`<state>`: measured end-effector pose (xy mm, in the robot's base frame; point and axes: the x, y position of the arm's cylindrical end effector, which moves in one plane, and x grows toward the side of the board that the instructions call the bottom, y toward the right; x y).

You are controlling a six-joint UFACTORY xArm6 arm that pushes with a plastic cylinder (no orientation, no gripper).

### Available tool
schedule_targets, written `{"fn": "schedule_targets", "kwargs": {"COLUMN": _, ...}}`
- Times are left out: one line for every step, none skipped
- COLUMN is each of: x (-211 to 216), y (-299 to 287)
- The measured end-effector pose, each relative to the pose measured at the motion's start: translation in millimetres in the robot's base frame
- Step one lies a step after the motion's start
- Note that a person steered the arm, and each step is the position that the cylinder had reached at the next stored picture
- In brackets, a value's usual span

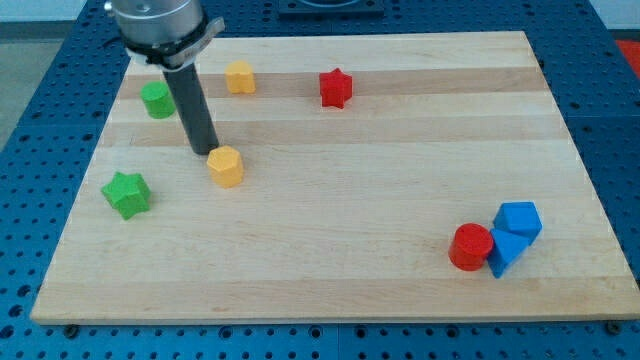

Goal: Push the yellow hexagon to the center of the board

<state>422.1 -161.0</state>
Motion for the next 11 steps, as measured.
{"fn": "schedule_targets", "kwargs": {"x": 10.9, "y": 39.9}}
{"fn": "schedule_targets", "kwargs": {"x": 10.9, "y": 106.8}}
{"fn": "schedule_targets", "kwargs": {"x": -4.7, "y": 93.5}}
{"fn": "schedule_targets", "kwargs": {"x": -19.8, "y": 31.0}}
{"fn": "schedule_targets", "kwargs": {"x": 17.9, "y": -9.2}}
{"fn": "schedule_targets", "kwargs": {"x": 50.7, "y": 2.5}}
{"fn": "schedule_targets", "kwargs": {"x": 43.7, "y": 71.0}}
{"fn": "schedule_targets", "kwargs": {"x": 20.3, "y": 135.7}}
{"fn": "schedule_targets", "kwargs": {"x": 15.6, "y": 155.2}}
{"fn": "schedule_targets", "kwargs": {"x": 19.3, "y": 159.4}}
{"fn": "schedule_targets", "kwargs": {"x": 23.1, "y": 204.8}}
